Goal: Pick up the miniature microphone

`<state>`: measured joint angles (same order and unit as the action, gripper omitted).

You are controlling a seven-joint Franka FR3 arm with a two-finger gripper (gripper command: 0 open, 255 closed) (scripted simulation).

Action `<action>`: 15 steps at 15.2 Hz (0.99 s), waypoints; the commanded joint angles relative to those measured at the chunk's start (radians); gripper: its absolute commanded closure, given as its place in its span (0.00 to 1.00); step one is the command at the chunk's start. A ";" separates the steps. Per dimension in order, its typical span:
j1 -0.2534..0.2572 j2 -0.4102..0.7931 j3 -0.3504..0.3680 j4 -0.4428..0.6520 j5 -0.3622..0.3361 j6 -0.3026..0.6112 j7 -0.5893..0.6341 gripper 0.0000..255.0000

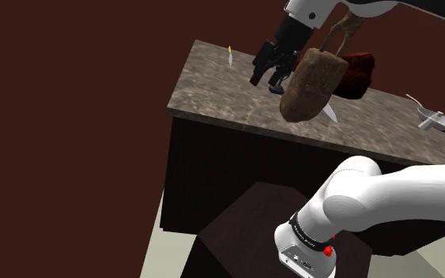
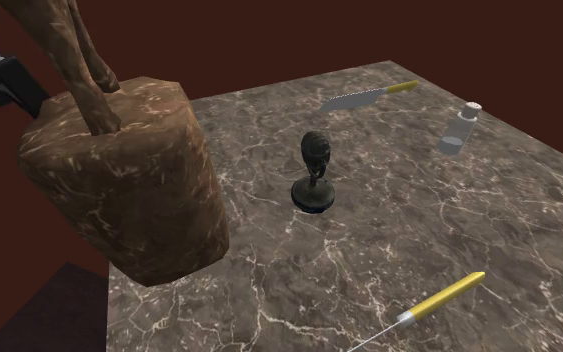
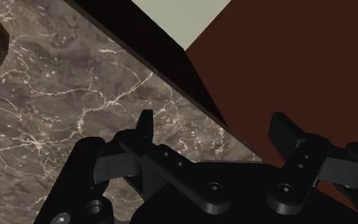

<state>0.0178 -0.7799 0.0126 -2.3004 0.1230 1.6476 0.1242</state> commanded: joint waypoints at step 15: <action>-0.103 0.145 -0.227 0.043 -0.206 0.161 -0.281 0.00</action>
<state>-0.0769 -0.6478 -0.1929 -2.2607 -0.0686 1.7929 -0.1317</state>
